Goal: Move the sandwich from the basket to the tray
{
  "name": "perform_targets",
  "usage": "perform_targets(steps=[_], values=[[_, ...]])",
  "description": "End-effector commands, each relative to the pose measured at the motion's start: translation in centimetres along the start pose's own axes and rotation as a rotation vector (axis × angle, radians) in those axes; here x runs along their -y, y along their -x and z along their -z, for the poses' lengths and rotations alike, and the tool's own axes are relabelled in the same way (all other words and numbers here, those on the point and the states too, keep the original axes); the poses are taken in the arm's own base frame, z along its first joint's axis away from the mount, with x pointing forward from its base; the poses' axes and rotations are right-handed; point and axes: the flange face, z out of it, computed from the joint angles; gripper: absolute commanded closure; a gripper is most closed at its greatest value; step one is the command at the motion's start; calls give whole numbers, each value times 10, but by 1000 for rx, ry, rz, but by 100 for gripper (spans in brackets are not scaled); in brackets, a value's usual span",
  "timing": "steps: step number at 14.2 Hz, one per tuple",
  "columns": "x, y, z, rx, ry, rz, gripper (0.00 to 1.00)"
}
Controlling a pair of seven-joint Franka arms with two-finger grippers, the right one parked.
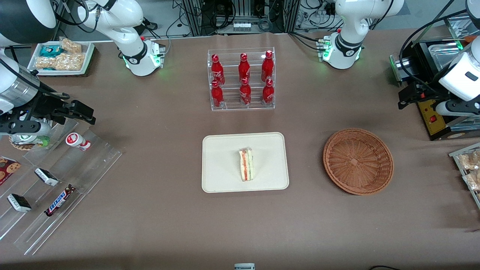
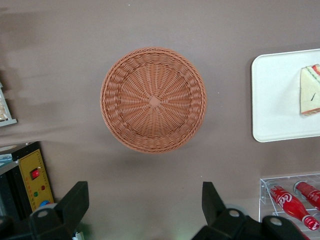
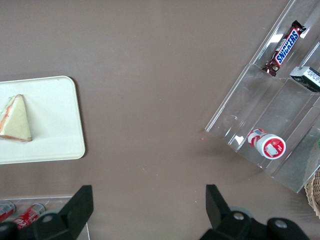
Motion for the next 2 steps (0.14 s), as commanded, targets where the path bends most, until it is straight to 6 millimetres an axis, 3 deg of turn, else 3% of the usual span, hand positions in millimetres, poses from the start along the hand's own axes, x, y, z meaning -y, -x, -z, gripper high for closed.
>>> perform_targets(steps=[1,2], values=[[-2,-1,0,-2,19,-19,0],[-4,-1,0,-2,17,-22,0]])
